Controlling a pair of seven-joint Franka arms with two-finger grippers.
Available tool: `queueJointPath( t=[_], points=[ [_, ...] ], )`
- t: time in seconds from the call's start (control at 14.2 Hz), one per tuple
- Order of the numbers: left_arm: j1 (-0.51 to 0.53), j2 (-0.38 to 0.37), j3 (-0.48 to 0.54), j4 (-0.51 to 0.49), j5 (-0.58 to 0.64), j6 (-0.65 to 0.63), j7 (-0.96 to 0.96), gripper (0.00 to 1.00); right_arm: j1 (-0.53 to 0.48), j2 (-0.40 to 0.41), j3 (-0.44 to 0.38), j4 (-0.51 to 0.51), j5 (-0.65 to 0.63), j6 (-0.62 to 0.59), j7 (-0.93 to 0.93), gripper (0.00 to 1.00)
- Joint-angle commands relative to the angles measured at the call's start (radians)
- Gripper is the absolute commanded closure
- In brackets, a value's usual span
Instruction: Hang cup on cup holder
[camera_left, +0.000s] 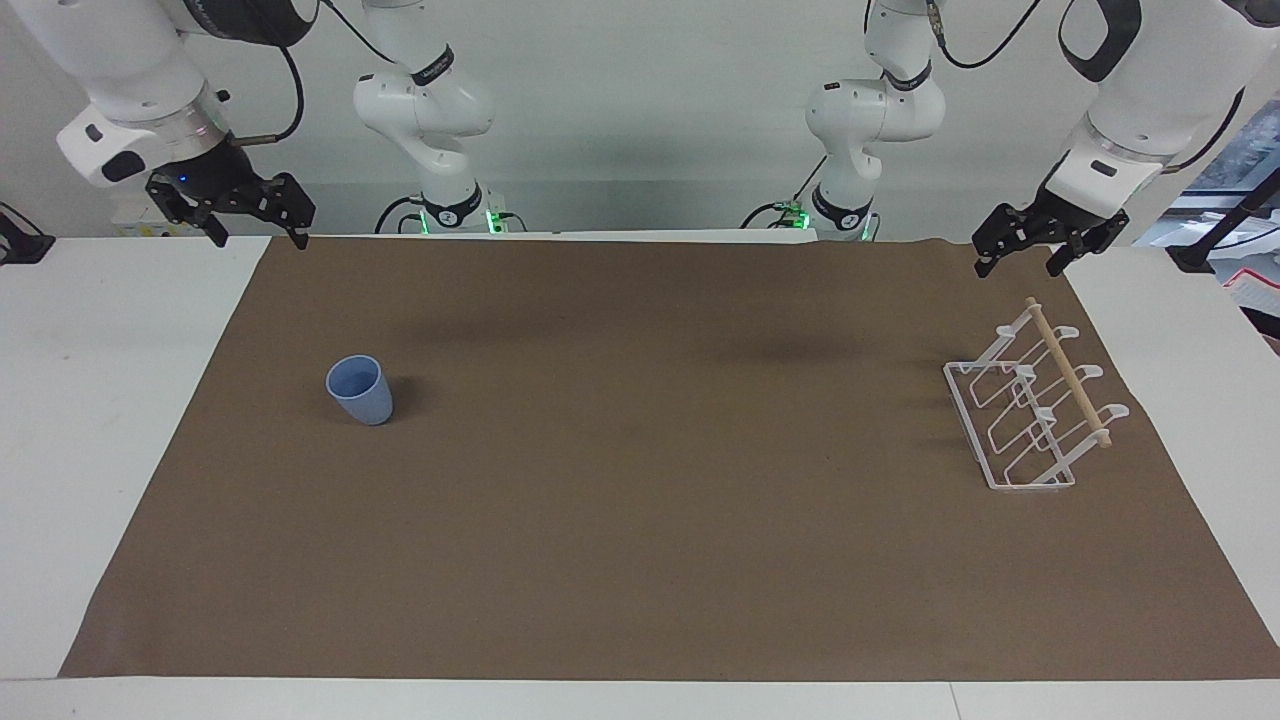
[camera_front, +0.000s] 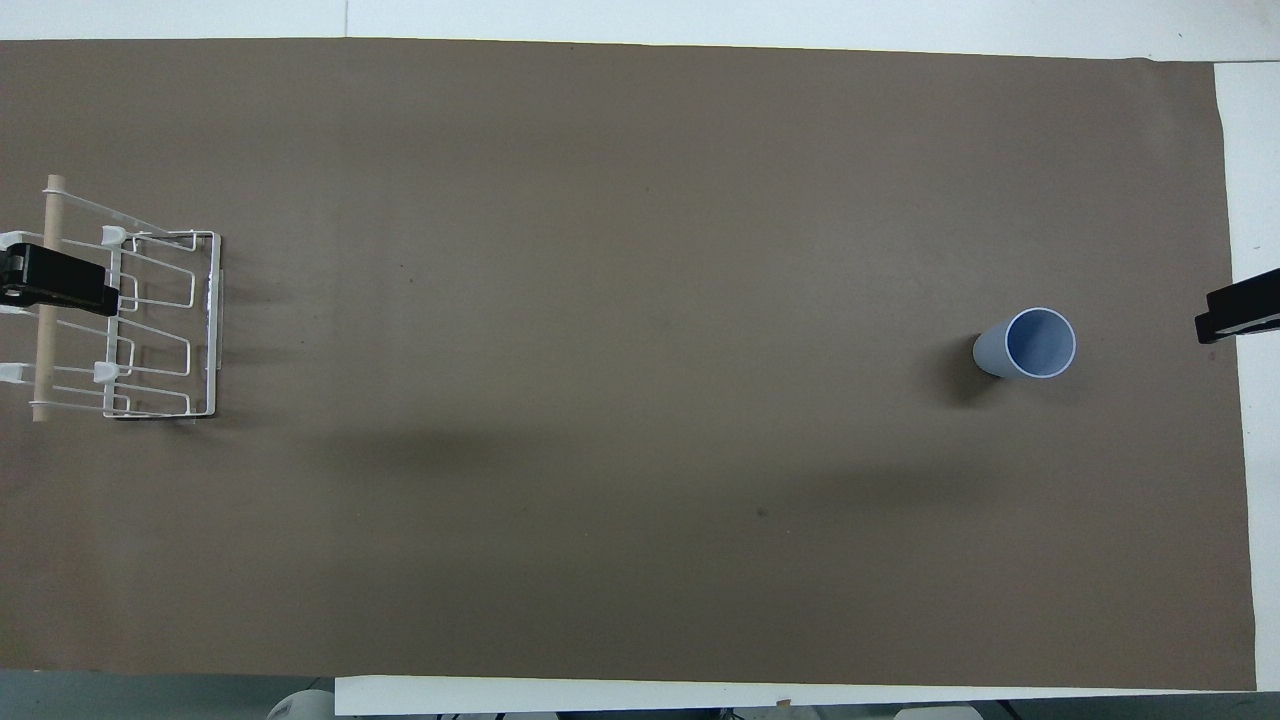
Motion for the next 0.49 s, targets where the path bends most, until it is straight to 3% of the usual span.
queueJointPath(
  t=[0.0,0.35,0.42],
  points=[
    [-0.009,-0.006,0.010,0.000,0.004,-0.015,0.005,0.00,-0.009,0.011,0.007,0.023,0.003,-0.019,0.008,0.00],
    [0.003,-0.014,0.013,-0.022,0.004,-0.006,0.005,0.00,0.001,-0.016,0.010,-0.045,-0.002,0.036,-0.041,0.00],
    [0.002,-0.020,0.013,-0.034,0.004,-0.009,0.003,0.00,-0.002,-0.029,0.010,-0.084,-0.001,0.095,-0.066,0.00]
  ],
)
